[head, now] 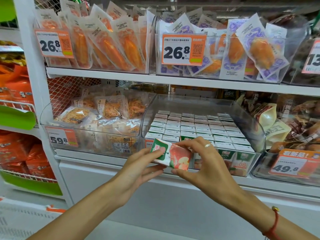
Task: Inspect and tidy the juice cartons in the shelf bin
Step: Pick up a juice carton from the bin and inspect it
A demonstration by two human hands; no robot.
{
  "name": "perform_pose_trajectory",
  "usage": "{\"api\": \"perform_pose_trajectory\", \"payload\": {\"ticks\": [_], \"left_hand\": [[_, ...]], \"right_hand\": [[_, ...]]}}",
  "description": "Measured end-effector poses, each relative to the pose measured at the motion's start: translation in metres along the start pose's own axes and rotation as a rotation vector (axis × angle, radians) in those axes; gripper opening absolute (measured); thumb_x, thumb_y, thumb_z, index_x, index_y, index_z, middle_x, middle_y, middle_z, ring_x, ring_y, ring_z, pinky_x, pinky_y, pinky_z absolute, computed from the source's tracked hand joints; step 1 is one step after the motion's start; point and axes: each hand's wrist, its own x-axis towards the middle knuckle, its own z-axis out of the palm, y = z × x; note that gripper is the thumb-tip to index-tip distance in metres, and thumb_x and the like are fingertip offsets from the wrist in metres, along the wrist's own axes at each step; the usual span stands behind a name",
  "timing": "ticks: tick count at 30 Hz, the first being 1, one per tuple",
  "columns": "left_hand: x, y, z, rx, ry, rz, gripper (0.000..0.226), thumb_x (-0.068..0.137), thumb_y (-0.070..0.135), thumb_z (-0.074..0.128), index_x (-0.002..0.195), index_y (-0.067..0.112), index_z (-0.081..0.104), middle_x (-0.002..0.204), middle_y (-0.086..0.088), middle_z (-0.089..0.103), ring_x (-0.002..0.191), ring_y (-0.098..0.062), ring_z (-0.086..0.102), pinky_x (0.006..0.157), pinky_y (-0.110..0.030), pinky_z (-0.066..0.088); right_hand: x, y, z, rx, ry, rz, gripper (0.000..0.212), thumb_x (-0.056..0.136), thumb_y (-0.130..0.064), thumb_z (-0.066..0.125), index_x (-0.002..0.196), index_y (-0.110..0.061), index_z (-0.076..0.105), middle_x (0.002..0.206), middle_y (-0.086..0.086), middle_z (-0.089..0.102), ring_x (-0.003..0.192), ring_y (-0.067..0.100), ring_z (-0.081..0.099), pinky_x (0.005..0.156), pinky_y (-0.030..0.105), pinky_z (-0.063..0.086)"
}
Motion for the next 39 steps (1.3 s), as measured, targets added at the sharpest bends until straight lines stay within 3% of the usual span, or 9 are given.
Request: {"api": "perform_pose_trajectory", "payload": {"ticks": [4, 7, 11, 17, 23, 28, 31, 36, 39], "left_hand": [[-0.001, -0.003, 0.003, 0.026, 0.060, 0.086, 0.049, 0.075, 0.035, 0.073, 0.121, 0.020, 0.064, 0.108, -0.002, 0.075, 0.100, -0.018, 0.072, 0.085, -0.024, 0.057], [-0.001, -0.001, 0.006, 0.024, 0.067, 0.164, 0.049, 0.081, 0.029, 0.069, 0.128, 0.021, 0.057, 0.115, -0.002, 0.073, 0.106, -0.016, 0.069, 0.091, -0.028, 0.056], [0.000, 0.005, 0.008, 0.187, 0.075, 0.286, 0.054, 0.074, 0.035, 0.070, 0.126, 0.028, 0.057, 0.118, 0.008, 0.070, 0.109, -0.005, 0.066, 0.093, -0.026, 0.053], [0.020, 0.029, 0.024, 0.452, 0.141, 0.503, 0.036, 0.074, 0.036, 0.074, 0.107, 0.041, 0.060, 0.099, 0.024, 0.071, 0.093, 0.015, 0.062, 0.066, -0.005, 0.049], [0.060, 0.035, 0.050, 0.607, 0.166, 0.627, 0.032, 0.085, 0.014, 0.073, 0.105, 0.035, 0.058, 0.104, 0.019, 0.063, 0.093, 0.007, 0.062, 0.068, -0.006, 0.049], [0.078, 0.034, 0.041, 0.833, 0.108, 0.569, 0.038, 0.086, 0.019, 0.074, 0.121, 0.023, 0.060, 0.120, 0.003, 0.063, 0.112, -0.013, 0.057, 0.090, -0.031, 0.051], [0.082, 0.049, 0.034, 1.000, 0.028, 0.563, 0.046, 0.085, 0.022, 0.074, 0.128, 0.024, 0.058, 0.118, 0.005, 0.060, 0.111, -0.013, 0.055, 0.086, -0.023, 0.042], [0.093, 0.080, 0.043, 1.390, -0.214, 0.527, 0.045, 0.090, 0.030, 0.068, 0.134, 0.028, 0.056, 0.119, 0.000, 0.057, 0.111, -0.019, 0.052, 0.092, -0.035, 0.041], [0.104, 0.077, 0.054, 1.527, -0.326, 0.450, 0.047, 0.094, 0.034, 0.062, 0.139, 0.024, 0.052, 0.123, 0.002, 0.051, 0.118, -0.017, 0.045, 0.092, -0.029, 0.034]], "right_hand": [[0.005, 0.003, -0.001, 0.317, -0.098, 0.207, 0.048, 0.076, -0.046, 0.077, 0.117, -0.045, 0.053, 0.115, -0.027, 0.054, 0.106, -0.009, 0.053, 0.086, 0.015, 0.049], [0.012, 0.009, -0.003, 0.684, -0.126, 0.449, 0.055, 0.078, -0.046, 0.068, 0.129, -0.030, 0.055, 0.115, -0.007, 0.066, 0.099, 0.000, 0.065, 0.082, 0.019, 0.052], [0.014, 0.016, -0.008, 0.778, -0.070, 0.443, 0.051, 0.071, -0.043, 0.070, 0.120, -0.033, 0.059, 0.114, -0.001, 0.067, 0.099, 0.007, 0.069, 0.079, 0.019, 0.056], [0.020, 0.035, -0.019, 0.501, 0.019, 0.272, 0.034, 0.079, -0.051, 0.062, 0.112, -0.043, 0.056, 0.102, -0.028, 0.066, 0.098, -0.009, 0.061, 0.073, 0.013, 0.053], [0.014, 0.082, -0.030, -0.323, -0.106, 0.157, 0.042, 0.097, -0.042, 0.053, 0.135, -0.023, 0.053, 0.134, -0.006, 0.058, 0.121, 0.015, 0.052, 0.099, 0.031, 0.043], [0.012, 0.087, -0.029, -0.351, -0.127, 0.096, 0.041, 0.096, -0.037, 0.056, 0.134, -0.022, 0.053, 0.133, -0.005, 0.059, 0.120, 0.016, 0.054, 0.102, 0.033, 0.042], [0.011, 0.089, -0.028, -0.353, -0.126, 0.100, 0.043, 0.095, -0.037, 0.058, 0.135, -0.023, 0.052, 0.136, -0.007, 0.057, 0.123, 0.015, 0.051, 0.105, 0.032, 0.038], [0.012, 0.091, -0.027, -0.341, -0.114, 0.110, 0.042, 0.095, -0.037, 0.057, 0.135, -0.025, 0.052, 0.136, -0.008, 0.056, 0.124, 0.013, 0.050, 0.106, 0.031, 0.036], [0.012, 0.092, -0.026, -0.346, -0.105, 0.111, 0.042, 0.094, -0.035, 0.058, 0.135, -0.026, 0.051, 0.135, -0.010, 0.057, 0.123, 0.012, 0.050, 0.105, 0.029, 0.035]]}}
